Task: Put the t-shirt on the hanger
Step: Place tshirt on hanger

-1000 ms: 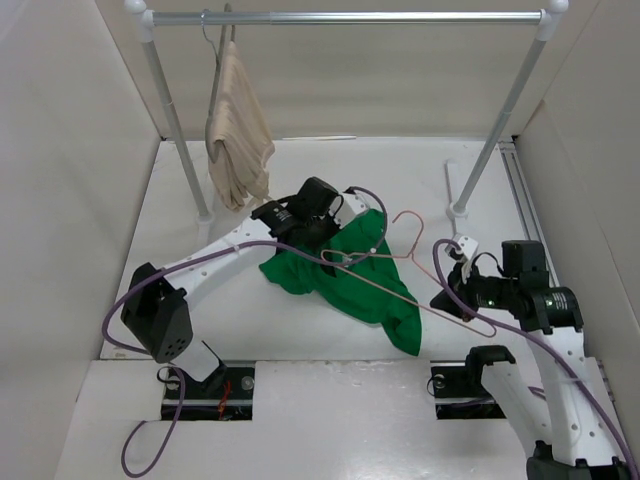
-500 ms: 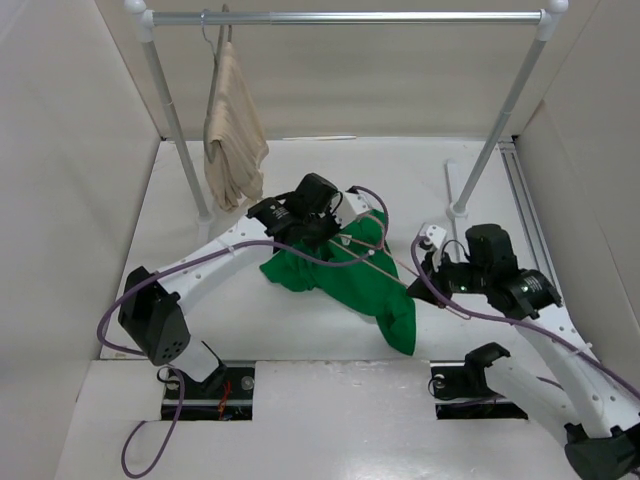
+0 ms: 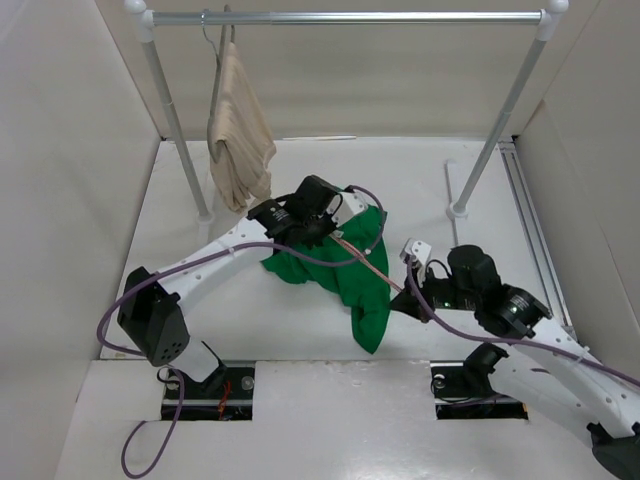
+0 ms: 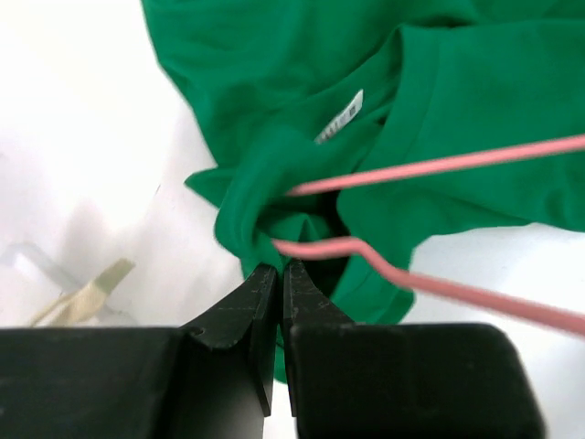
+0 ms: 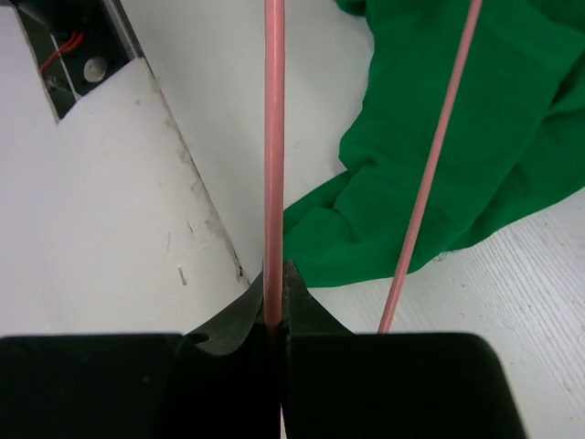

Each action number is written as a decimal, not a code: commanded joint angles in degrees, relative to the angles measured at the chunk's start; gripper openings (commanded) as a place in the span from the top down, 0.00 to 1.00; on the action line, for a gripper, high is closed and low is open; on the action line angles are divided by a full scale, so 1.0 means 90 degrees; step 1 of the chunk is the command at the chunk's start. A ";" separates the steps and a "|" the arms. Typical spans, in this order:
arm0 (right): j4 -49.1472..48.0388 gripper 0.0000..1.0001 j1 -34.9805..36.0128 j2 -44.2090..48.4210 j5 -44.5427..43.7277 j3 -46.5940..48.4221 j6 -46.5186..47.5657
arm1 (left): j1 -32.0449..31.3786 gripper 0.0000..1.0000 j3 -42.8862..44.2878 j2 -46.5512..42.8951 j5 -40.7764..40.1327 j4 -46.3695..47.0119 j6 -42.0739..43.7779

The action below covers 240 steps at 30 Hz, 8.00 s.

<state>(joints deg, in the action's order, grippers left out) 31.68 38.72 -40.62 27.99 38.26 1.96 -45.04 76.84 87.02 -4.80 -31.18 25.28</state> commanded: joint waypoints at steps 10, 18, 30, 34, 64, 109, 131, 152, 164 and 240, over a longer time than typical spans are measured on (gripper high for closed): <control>0.0716 1.00 0.0102 0.0871 0.0113 -0.0023 -0.0316 | -0.0045 1.00 -0.0090 -0.0490 -0.0483 0.0496 0.0092; 0.1060 1.00 0.0102 0.1241 0.0104 0.0046 -0.0374 | -0.0045 1.00 -0.0090 -0.0548 -0.0630 0.0496 0.0287; 0.0415 1.00 0.0102 0.0373 -0.0112 0.0445 0.0192 | -0.0103 1.00 -0.0315 -0.1162 0.1694 0.0067 0.0667; 0.0747 1.00 0.0102 0.0450 -0.0453 0.0728 0.0349 | -0.0103 1.00 -0.0578 -0.1436 0.1861 0.0066 0.0921; -0.2591 1.00 0.0161 0.0100 -0.0131 -0.0598 0.1306 | -0.0103 0.90 -0.1614 -0.3117 0.5386 0.1453 0.1107; -0.5395 1.00 0.0161 -0.0183 0.0211 -0.2904 0.0974 | 0.0629 0.16 -0.2864 -0.2142 0.1978 0.0886 0.5003; -0.5132 1.00 0.0161 -0.1101 0.0084 -0.1899 0.1042 | 0.1030 0.86 -0.0989 -0.1026 0.4653 -0.0470 0.5326; -0.2682 0.00 0.0102 -0.0063 -0.0521 -0.0307 0.1316 | 0.0522 1.00 -0.2218 -0.1884 0.3336 0.0486 0.4163; -0.2621 0.00 -0.0424 -0.0257 -0.1459 0.0533 0.0867 | 0.0346 1.00 -0.3127 -0.2676 0.3199 0.0769 0.5062; -0.0131 1.00 -0.3328 -0.1208 0.2007 0.2408 0.2380 | -0.0464 1.00 -0.2952 -0.1505 0.0395 0.2331 0.4594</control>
<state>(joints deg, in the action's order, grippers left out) 38.65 4.38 -49.98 43.11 54.94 20.69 -48.01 50.50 75.46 2.28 -6.61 62.22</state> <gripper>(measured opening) 0.027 0.017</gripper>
